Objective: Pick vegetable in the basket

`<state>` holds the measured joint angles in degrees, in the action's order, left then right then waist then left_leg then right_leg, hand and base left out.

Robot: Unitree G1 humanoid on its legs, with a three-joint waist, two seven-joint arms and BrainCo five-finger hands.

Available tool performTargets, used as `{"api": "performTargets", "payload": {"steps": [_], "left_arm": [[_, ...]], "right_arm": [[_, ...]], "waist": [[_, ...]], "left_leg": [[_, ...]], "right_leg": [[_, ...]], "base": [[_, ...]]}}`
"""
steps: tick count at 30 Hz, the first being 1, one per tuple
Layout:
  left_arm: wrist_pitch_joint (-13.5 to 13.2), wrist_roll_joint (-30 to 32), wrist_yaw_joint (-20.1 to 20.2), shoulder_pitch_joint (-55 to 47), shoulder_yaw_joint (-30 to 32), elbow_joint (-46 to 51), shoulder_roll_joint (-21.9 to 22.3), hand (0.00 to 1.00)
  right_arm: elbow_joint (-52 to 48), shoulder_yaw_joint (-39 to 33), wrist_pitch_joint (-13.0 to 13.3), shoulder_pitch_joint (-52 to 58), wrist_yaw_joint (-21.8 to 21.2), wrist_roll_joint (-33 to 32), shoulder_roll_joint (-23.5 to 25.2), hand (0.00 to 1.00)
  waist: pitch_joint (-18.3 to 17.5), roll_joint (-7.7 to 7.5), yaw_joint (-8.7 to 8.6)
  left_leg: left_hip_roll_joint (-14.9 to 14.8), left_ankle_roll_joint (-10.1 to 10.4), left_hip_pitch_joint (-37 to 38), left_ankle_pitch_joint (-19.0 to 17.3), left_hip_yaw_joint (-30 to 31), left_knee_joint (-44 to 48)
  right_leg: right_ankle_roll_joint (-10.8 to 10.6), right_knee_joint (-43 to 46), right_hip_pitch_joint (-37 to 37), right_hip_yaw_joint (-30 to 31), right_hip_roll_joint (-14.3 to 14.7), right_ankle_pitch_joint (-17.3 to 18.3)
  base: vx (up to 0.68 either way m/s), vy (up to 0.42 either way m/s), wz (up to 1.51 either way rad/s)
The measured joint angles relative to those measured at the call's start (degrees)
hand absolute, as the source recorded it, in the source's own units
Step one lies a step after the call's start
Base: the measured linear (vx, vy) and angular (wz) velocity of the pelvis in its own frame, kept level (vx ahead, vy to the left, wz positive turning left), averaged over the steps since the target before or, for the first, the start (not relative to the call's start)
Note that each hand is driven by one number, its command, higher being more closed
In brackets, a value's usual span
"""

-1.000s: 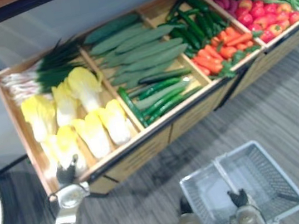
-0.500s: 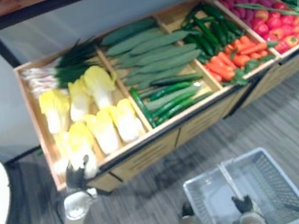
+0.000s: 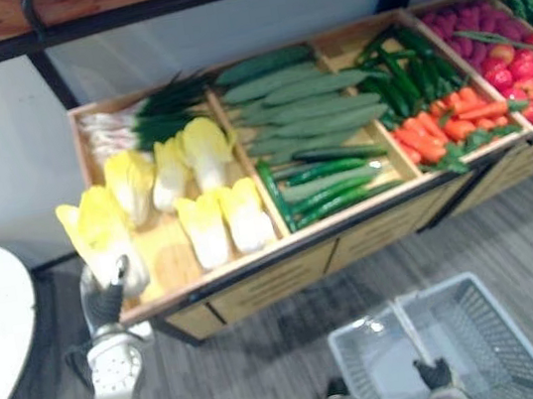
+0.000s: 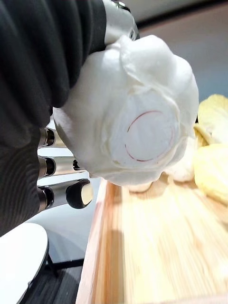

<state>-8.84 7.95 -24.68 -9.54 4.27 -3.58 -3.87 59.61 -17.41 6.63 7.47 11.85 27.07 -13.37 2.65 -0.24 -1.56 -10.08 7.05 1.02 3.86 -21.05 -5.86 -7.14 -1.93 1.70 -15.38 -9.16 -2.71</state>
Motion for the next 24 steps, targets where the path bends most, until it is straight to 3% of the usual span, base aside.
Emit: {"api": "performTargets", "payload": {"steps": [5,9,12,16,20,24], "left_arm": [[-1.54,0.45,0.77,0.3,-4.47,5.81,-2.69,1.0],[-4.51,1.68,3.81,0.73,-7.71,8.22,-6.06,1.0],[-4.93,1.22,5.42,0.72,-8.95,10.0,-7.9,1.0],[-7.34,-2.25,9.44,0.96,-12.01,12.04,-10.85,1.0],[-7.62,-5.24,12.67,2.09,-15.78,12.03,-12.69,1.0],[-10.03,-12.16,17.77,5.89,-19.84,11.75,-20.06,1.0]], "right_arm": [[-0.31,1.17,1.01,-0.45,-1.1,-0.04,-2.04,1.0],[-2.04,2.82,2.64,-1.41,-3.3,-0.04,-5.46,1.0],[-2.75,4.13,2.96,-1.56,-4.13,-0.05,-7.64,1.0],[-5.5,7.84,3.53,-2.28,-7.43,0.01,-13.06,1.0],[-8.89,11.31,3.61,-3.33,-8.78,0.13,-18.47,1.0],[-18.8,20.93,3.67,-6.87,-9.81,0.78,-24.67,1.0]], "waist": [[0.0,-0.02,-0.56],[-0.09,0.15,-1.62],[-0.2,0.39,-2.06],[-0.26,1.13,-2.94],[-0.22,1.37,-2.95],[-0.01,1.82,-2.82]], "left_leg": [[-0.05,0.12,0.78,-0.14,-1.91,0.02],[-0.2,0.35,3.3,-1.17,-6.84,0.12],[-0.23,0.72,5.05,-1.84,-10.21,0.14],[-0.3,1.6,9.29,-3.22,-17.96,0.06],[-0.54,2.72,12.68,-4.51,-24.98,0.08],[-0.41,4.12,16.93,-5.51,-34.9,0.29]], "right_leg": [[-0.07,0.04,0.4,1.99,0.15,-0.11],[-0.13,0.54,1.73,6.95,0.78,-0.33],[-0.33,1.16,2.53,10.53,1.27,-0.61],[-0.49,1.01,3.17,18.15,3.0,-2.08],[-0.6,1.02,3.9,24.9,5.05,-2.88],[-0.59,0.79,5.07,33.36,8.03,-4.6]], "base": [[0.03,-0.002,-0.17],[0.0,0.0,-0.58],[0.0,0.005,-0.7],[-0.01,-0.002,-0.84],[-0.04,-0.017,-0.95],[-0.08,-0.024,-1.14]]}}
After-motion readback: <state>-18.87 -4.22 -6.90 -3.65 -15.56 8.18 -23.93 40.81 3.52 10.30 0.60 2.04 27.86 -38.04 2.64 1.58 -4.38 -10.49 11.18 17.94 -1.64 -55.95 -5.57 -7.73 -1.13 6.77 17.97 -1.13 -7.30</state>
